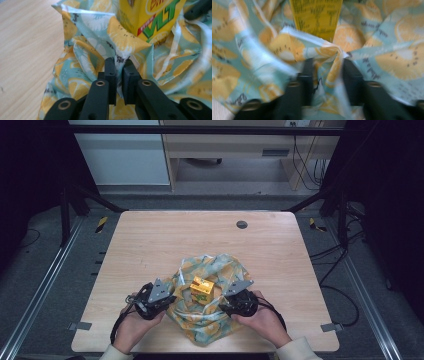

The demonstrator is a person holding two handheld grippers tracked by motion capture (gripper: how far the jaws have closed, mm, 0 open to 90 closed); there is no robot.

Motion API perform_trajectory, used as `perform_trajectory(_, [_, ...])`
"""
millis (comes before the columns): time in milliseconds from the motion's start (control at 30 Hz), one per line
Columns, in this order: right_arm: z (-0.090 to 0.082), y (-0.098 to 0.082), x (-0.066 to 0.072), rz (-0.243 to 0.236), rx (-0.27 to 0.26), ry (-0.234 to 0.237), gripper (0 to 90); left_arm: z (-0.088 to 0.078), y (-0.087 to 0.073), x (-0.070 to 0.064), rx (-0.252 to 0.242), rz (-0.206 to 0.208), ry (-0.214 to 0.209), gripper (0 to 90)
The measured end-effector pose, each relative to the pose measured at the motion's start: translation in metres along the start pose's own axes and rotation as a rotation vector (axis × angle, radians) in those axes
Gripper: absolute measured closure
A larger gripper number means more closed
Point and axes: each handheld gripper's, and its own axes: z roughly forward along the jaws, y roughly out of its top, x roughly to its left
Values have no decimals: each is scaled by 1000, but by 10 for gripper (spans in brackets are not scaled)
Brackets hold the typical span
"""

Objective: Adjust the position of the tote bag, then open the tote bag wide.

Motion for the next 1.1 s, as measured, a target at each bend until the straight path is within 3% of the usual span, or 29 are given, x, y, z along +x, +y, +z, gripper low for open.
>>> perform_trajectory(67, [-1,-3,1,-5,10,10,853,0,-3,0,9,-3,-8,878])
perform_trajectory(133, [-5,-6,1,-4,13,14,894,1,-4,-2,26,3,-16,886])
perform_trajectory(433, [-24,-20,3,16,-9,16,900,13,-9,-21,135,41,-77,896])
perform_trajectory(600, [-28,-26,7,13,-2,28,900,10,-13,-29,144,23,-100,896])
perform_trajectory(700, [-28,-27,9,12,-1,27,898,4,-17,-33,133,29,-90,891])
perform_trajectory(800, [-29,-28,10,16,-28,12,760,-3,-21,-32,99,27,-39,750])
perform_trajectory(933, [-38,-26,4,48,-94,-54,434,-16,-21,-23,8,-32,1,441])
perform_trajectory(1033, [-47,-26,1,67,-137,-87,317,-25,-22,-13,-55,-93,15,342])
perform_trajectory(1100, [-53,-26,-3,87,-154,-101,247,-29,-23,-10,-76,-113,9,299])
